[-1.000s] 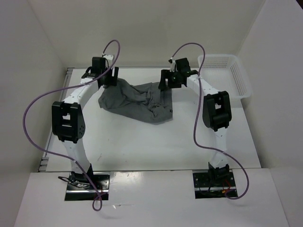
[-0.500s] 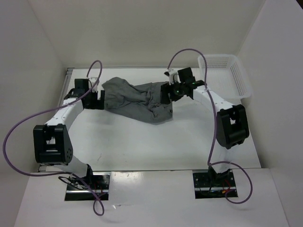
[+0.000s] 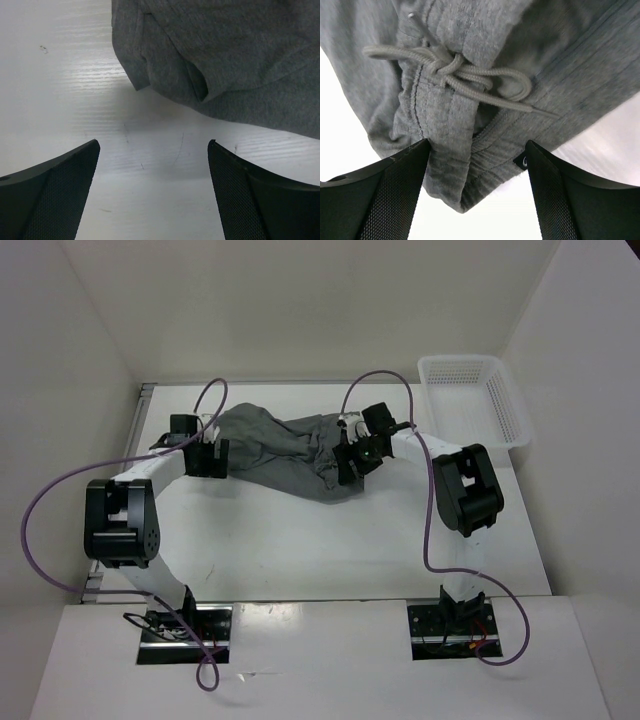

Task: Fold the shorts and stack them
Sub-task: Flatten the shorts out

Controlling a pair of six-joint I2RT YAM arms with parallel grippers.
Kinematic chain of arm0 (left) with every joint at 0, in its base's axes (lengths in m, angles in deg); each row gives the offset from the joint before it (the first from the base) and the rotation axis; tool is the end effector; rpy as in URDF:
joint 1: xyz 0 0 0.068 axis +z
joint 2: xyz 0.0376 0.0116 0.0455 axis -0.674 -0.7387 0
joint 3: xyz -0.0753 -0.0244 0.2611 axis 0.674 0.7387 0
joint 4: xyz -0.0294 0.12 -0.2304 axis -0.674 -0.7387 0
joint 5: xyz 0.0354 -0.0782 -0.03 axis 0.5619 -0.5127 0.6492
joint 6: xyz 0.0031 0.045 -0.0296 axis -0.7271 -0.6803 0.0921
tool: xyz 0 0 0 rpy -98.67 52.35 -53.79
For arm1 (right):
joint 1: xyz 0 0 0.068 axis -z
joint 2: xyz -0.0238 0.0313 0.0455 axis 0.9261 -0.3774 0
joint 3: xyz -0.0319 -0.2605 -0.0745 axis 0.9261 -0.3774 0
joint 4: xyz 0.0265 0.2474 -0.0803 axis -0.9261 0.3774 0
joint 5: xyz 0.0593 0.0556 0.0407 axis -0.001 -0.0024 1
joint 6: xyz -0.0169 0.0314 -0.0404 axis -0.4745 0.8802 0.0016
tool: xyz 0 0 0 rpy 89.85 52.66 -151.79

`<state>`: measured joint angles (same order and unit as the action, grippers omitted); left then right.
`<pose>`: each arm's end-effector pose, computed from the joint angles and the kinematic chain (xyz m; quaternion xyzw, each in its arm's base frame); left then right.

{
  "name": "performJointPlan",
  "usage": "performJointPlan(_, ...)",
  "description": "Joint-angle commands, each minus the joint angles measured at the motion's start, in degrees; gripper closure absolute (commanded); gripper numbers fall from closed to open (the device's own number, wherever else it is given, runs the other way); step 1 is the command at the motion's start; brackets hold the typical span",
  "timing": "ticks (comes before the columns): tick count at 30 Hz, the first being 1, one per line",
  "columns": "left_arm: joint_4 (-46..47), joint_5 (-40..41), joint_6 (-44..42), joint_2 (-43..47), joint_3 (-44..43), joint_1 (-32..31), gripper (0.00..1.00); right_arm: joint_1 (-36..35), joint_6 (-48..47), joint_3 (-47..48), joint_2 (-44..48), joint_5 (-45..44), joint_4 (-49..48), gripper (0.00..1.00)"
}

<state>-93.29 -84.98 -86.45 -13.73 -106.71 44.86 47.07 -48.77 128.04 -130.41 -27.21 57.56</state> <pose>0.3497 0.0140 0.2022 -0.0161 0.9389 -0.0090 0.3436 0.3847 0.1609 0.1724 -0.3118 0.8942 0.2152 0.2384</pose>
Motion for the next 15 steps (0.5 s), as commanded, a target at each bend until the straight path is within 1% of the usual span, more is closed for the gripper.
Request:
performJointPlan(1,4.8,-2.1,-0.2,-4.2,-2.8,0.4,0.05,-0.3,-3.5,-2.5,2.0,1.6,0.8,0.18)
performJointPlan(2,5.8,-2.1,-0.2,-6.1,-3.5,0.4,0.07,-0.3,-4.2,-2.5,2.0,1.6,1.3,0.18)
performJointPlan(5,7.2,-2.1,-0.2,-9.3,-5.3,0.4,0.14,-0.3,-4.8,-2.5,2.0,2.1,1.4,0.22)
performJointPlan(6,8.0,-2.1,-0.2,-10.1,-6.0,0.4,0.18,-0.3,-5.6,-2.5,2.0,1.6,1.9,0.26)
performJointPlan(8,8.5,-2.1,-0.2,-12.3,-8.3,0.4,0.23,-0.3,-6.4,-2.5,2.0,1.0,2.4,0.3)
performJointPlan(9,8.5,-2.1,-0.2,-13.1,-9.1,0.4,0.25,-0.3,-7.4,-2.5,1.4,1.0,2.4,0.34)
performJointPlan(10,8.5,-2.1,-0.2,-14.6,-10.3,0.4,0.29,-0.3,-8.3,-2.5,1.4,0.4,3.1,0.35)
performJointPlan(13,8.5,-1.6,-0.2,-15.7,-12.4,0.4,0.35,-0.3,-10.0,-2.5,1.4,0.4,3.7,0.38)
performJointPlan(14,8.5,-1.6,-0.2,-15.7,-12.4,0.4,0.39,-0.3,-10.0,-3.0,1.4,-0.2,3.7,0.38)
performJointPlan(15,8.5,-1.1,-0.2,-15.7,-13.0,0.4,0.41,-0.3,-10.7,-3.0,1.4,-0.2,4.3,0.4)
